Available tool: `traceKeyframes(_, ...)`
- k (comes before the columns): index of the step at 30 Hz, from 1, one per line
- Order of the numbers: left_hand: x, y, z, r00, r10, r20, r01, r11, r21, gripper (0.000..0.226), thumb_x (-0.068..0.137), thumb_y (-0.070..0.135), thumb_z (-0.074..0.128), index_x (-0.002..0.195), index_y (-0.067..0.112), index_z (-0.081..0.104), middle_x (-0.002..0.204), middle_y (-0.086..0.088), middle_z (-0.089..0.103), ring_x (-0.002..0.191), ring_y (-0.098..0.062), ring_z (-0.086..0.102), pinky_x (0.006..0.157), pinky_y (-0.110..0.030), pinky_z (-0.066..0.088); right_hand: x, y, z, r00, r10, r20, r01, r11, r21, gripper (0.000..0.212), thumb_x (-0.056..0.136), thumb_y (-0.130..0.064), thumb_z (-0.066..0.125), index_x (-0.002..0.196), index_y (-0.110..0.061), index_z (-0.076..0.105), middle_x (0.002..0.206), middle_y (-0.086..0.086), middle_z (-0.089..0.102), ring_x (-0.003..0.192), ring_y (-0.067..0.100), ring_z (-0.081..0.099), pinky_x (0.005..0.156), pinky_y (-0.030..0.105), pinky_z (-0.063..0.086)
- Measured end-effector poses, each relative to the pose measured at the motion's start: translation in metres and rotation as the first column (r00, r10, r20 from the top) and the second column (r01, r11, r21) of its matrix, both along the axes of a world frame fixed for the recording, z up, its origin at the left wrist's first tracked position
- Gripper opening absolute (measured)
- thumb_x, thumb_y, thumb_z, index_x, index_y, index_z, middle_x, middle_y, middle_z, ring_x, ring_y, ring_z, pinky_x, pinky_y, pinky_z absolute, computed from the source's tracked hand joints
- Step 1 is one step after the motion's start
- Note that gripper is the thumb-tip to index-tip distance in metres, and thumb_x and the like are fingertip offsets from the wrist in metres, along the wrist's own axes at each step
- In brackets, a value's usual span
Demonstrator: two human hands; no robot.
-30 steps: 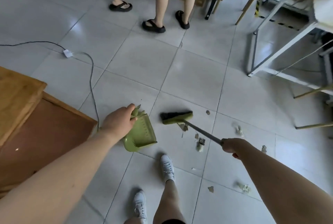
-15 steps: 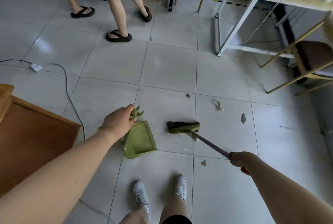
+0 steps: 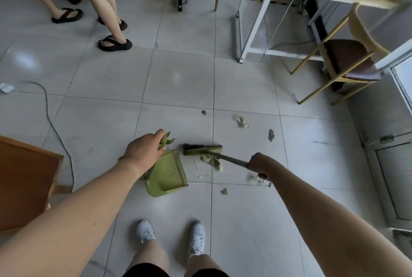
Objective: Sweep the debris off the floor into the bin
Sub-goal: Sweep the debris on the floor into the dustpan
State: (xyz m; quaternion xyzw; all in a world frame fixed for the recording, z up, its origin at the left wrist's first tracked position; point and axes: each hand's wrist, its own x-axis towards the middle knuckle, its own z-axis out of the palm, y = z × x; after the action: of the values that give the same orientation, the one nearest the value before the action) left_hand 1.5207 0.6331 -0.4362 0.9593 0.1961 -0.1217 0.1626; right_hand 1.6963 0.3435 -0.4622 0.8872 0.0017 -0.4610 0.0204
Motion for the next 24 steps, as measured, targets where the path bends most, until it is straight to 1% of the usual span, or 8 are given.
traceKeyframes(4,0.017,-0.022,0.001,1.000,0.007,0.019,-0.007,1.000,-0.001,0.020,0.096,0.030,0.051,0.110,0.019,0.041,0.086,-0.004,0.059,0.073,-0.023,0.057,0.062,-0.038,0.053,0.025,0.002,0.011,0.994,-0.109,0.002,0.108,0.992,0.065,0.018,0.095,-0.016,0.042,0.082,-0.003,0.046,0.052,0.013,0.051,0.035,0.016,0.044,0.038,0.015,0.037)
traceKeyframes(6,0.025,-0.025,0.001,1.000,0.005,0.024,-0.005,1.000,0.002,0.020,0.096,0.031,0.051,0.108,0.018,0.042,0.085,-0.004,0.059,0.072,-0.024,0.058,0.061,-0.037,0.052,0.037,0.010,0.014,0.987,-0.158,-0.025,0.160,0.980,0.117,0.023,0.096,-0.014,0.036,0.077,-0.004,0.043,0.046,0.012,0.047,0.034,0.015,0.041,0.046,0.022,0.042)
traceKeyframes(8,0.034,-0.024,0.002,1.000,-0.012,0.017,0.011,1.000,0.022,0.020,0.095,0.032,0.052,0.107,0.019,0.042,0.084,-0.003,0.060,0.071,-0.023,0.058,0.059,-0.036,0.052,0.052,0.025,0.018,0.981,-0.189,-0.043,0.193,0.974,0.120,0.025,0.095,-0.013,0.034,0.075,-0.004,0.044,0.050,0.014,0.046,0.040,0.018,0.042,0.055,0.029,0.046)
traceKeyframes(13,0.057,-0.009,-0.002,1.000,-0.027,0.002,0.027,1.000,0.000,0.018,0.095,0.033,0.052,0.099,0.020,0.039,0.080,0.000,0.059,0.067,-0.021,0.058,0.055,-0.034,0.049,0.099,0.075,0.008,0.922,-0.376,-0.087,0.386,0.904,0.182,0.021,0.094,-0.010,0.033,0.106,0.001,0.047,0.059,0.011,0.045,0.044,0.017,0.042,0.047,0.030,0.046)
traceKeyframes(16,0.076,0.008,-0.005,0.999,-0.036,-0.011,0.035,0.999,-0.020,0.019,0.095,0.035,0.050,0.100,0.022,0.038,0.079,0.000,0.059,0.068,-0.021,0.058,0.056,-0.034,0.048,0.126,0.104,-0.005,0.894,-0.431,-0.122,0.448,0.873,0.193,0.016,0.098,-0.009,0.034,0.105,0.001,0.045,0.062,0.011,0.048,0.048,0.019,0.044,0.046,0.034,0.050)
traceKeyframes(18,0.087,0.021,-0.005,0.999,-0.046,-0.029,0.045,0.999,-0.009,0.020,0.095,0.037,0.049,0.102,0.022,0.037,0.077,0.000,0.058,0.067,-0.021,0.058,0.055,-0.034,0.046,0.143,0.122,-0.020,0.900,-0.419,-0.118,0.433,0.887,0.158,0.016,0.100,-0.012,0.032,0.103,0.001,0.040,0.063,0.012,0.047,0.051,0.020,0.044,0.053,0.036,0.047)
traceKeyframes(20,0.097,0.032,-0.008,0.999,-0.033,-0.036,0.033,0.999,-0.006,0.020,0.095,0.037,0.049,0.102,0.023,0.036,0.075,0.001,0.057,0.065,-0.021,0.057,0.054,-0.034,0.045,0.158,0.135,-0.037,0.920,-0.375,-0.113,0.386,0.917,0.099,0.022,0.102,-0.019,0.027,0.104,0.000,0.037,0.063,0.012,0.046,0.051,0.018,0.041,0.057,0.030,0.043)
traceKeyframes(24,0.108,0.052,-0.013,0.998,0.043,-0.040,-0.044,0.998,-0.033,0.022,0.093,0.035,0.051,0.097,0.025,0.032,0.072,0.001,0.055,0.061,-0.021,0.052,0.051,-0.032,0.038,0.162,0.137,-0.062,0.932,-0.336,-0.137,0.342,0.939,0.023,0.022,0.099,-0.020,0.031,0.089,-0.003,0.041,0.064,0.012,0.047,0.051,0.017,0.041,0.051,0.026,0.035)
